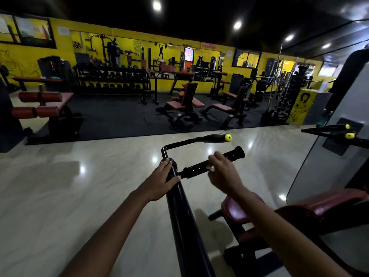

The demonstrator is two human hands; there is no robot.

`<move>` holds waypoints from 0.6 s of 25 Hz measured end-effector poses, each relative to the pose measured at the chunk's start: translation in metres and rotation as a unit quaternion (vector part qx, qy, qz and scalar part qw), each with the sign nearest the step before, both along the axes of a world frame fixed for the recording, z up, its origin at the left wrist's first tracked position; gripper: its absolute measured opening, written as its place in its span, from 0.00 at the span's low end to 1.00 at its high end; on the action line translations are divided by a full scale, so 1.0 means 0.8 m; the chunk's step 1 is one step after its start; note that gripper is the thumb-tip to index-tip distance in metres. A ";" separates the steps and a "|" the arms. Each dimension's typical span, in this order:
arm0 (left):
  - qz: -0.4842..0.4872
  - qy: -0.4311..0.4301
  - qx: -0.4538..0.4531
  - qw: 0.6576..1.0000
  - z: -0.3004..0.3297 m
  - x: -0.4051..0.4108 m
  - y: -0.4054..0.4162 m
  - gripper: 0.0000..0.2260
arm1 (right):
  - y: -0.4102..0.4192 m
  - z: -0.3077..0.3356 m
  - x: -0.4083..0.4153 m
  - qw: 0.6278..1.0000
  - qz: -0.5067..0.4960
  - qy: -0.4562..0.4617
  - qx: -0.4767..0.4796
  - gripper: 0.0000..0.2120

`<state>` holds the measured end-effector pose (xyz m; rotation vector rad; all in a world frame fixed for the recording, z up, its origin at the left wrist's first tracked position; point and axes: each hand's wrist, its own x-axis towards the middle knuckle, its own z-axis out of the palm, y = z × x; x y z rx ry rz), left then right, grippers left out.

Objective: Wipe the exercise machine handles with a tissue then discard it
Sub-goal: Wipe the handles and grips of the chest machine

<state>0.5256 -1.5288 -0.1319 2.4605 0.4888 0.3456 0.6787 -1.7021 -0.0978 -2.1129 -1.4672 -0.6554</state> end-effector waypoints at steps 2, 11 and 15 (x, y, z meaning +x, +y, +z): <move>0.000 -0.001 0.003 1.000 0.001 -0.001 -0.001 0.32 | 0.020 -0.012 -0.022 0.999 0.036 -0.002 -0.030 0.09; -0.024 -0.033 0.012 0.999 0.028 -0.011 -0.001 0.25 | 0.045 0.010 -0.032 0.996 0.074 0.054 -0.022 0.08; -0.009 -0.045 0.004 0.999 0.046 -0.011 0.020 0.21 | 0.049 0.043 0.004 0.998 0.028 0.053 -0.005 0.11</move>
